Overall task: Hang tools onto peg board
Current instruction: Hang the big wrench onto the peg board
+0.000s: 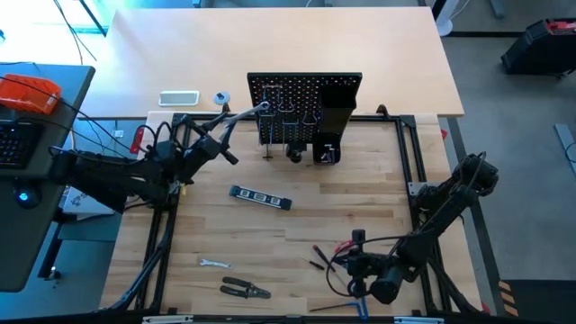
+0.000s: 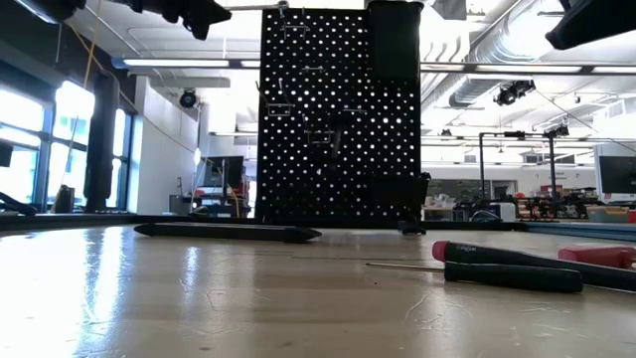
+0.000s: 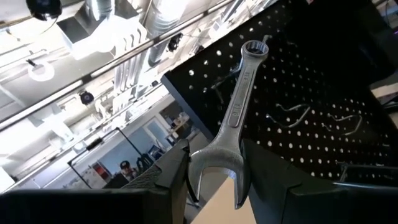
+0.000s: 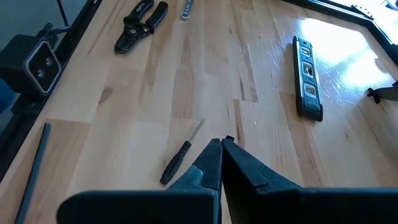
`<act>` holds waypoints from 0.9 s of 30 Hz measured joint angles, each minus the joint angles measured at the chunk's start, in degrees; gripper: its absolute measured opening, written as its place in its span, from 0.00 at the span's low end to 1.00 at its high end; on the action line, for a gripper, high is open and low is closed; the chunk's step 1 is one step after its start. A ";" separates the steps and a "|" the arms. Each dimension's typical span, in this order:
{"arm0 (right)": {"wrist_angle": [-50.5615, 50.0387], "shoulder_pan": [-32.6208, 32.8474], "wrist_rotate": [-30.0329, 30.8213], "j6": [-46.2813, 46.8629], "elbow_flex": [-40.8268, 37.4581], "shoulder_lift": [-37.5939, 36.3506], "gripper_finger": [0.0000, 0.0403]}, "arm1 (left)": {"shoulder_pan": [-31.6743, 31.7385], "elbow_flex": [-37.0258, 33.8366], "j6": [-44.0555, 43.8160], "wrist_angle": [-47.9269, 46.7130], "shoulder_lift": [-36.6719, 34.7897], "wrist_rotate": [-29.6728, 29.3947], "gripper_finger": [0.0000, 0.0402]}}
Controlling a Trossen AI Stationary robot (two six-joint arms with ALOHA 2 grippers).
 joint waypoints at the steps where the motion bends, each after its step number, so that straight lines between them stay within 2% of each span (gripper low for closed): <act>1: 0.00 -0.14 0.00 0.00 0.00 0.00 0.01 | 0.40 0.00 -0.44 -0.02 -0.01 0.16 0.29; 15: 0.00 -1.00 -0.28 0.02 0.00 0.00 0.01 | 7.66 0.00 -5.92 -1.43 2.42 5.56 0.29; 27: -0.08 -1.39 -0.44 0.15 0.00 0.00 0.01 | 10.05 0.02 -7.64 -2.35 11.20 5.82 0.37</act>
